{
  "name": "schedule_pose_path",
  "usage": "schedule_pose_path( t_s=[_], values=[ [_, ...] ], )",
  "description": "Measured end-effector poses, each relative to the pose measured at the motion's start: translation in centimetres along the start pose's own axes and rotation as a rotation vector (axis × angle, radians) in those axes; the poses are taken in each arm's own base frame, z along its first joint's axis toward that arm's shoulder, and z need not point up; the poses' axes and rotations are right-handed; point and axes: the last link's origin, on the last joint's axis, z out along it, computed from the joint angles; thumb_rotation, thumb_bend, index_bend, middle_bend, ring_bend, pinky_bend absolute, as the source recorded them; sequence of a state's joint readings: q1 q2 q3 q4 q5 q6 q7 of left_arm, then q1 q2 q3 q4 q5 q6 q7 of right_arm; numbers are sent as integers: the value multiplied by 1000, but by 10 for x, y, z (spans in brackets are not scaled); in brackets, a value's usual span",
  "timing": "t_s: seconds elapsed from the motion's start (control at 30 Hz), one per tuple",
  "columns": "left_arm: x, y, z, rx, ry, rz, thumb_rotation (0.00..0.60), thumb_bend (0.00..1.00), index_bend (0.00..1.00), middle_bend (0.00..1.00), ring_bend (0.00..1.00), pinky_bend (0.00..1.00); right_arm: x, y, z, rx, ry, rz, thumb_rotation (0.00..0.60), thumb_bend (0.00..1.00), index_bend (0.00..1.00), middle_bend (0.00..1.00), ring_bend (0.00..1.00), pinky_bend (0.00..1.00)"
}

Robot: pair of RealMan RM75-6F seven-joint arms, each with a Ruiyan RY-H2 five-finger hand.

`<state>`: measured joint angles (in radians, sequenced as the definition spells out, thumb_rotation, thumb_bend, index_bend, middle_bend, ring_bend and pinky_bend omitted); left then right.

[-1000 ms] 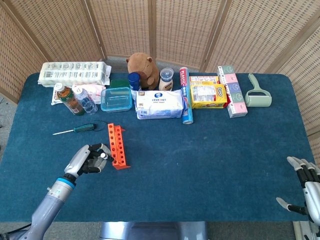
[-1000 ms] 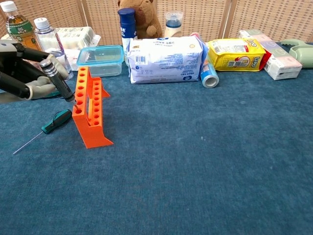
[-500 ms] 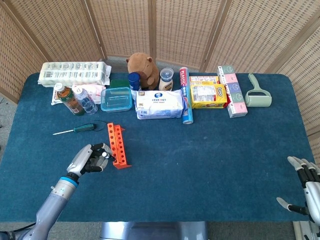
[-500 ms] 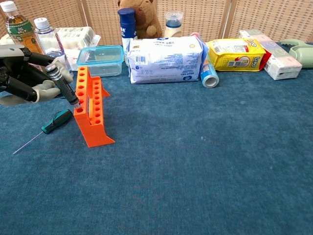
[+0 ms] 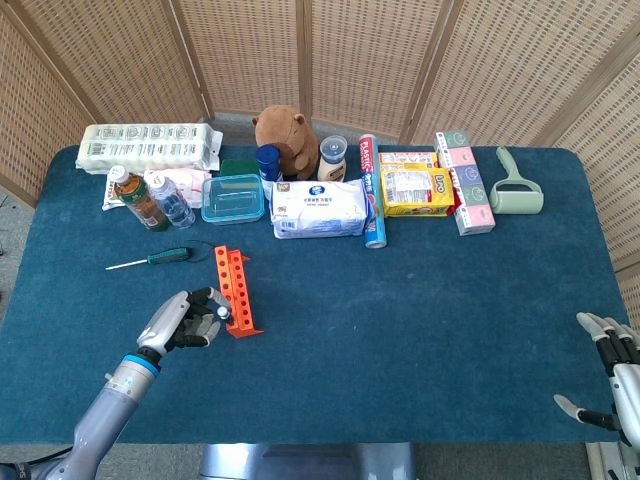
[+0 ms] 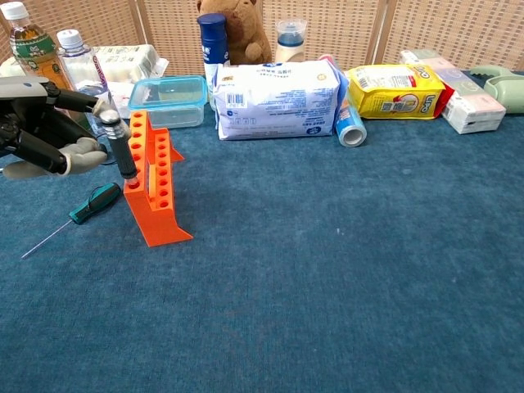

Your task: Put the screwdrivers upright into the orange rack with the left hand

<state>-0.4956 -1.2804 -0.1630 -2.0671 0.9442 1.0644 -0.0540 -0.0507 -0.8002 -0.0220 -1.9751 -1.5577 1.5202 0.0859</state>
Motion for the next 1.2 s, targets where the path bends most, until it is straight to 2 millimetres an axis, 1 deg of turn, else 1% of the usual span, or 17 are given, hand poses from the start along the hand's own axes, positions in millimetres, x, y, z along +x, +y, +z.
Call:
schedule_pose_path(
  t_s=[0.2,0.53,0.6,0.67,0.77,0.9,0.97,1.07,1.2],
  values=[
    [2,2,-2,-8,11,2,600,433,312,849,788,921,0,0,0,1,1,2,600,0,74,113,92,27],
    [7,3,-5,-24,29,-8,600,432,312,849,788,920,0,0,0,1,1,2,600,0,74,113,92,26],
    [7,5,-6,-36,32,-10,600,414,300,849,788,920,0,0,0,1,1,2,600,0,74,113,92,27],
    [8,8,-7,-61,35,-8,600,385,259,849,788,920,0,-1,0,1,1,1,600,0,74,113,92,27],
    [9,16,-10,-113,37,15,600,339,157,849,787,920,0,-1,0,2,1,1,600,0,74,113,93,26],
    [10,29,-21,-179,28,64,600,278,21,846,777,920,0,-1,0,2,2,2,600,0,74,113,94,26],
    [12,33,-27,-191,26,103,600,258,1,834,770,920,0,-1,0,2,3,3,600,0,74,113,94,27],
    [13,36,-34,-192,21,166,600,230,0,814,763,920,0,-1,-1,4,2,3,600,0,74,113,95,28],
    [13,39,-39,-188,13,252,600,214,0,800,761,920,0,-2,-1,5,0,2,600,0,74,113,96,28]
  ],
)
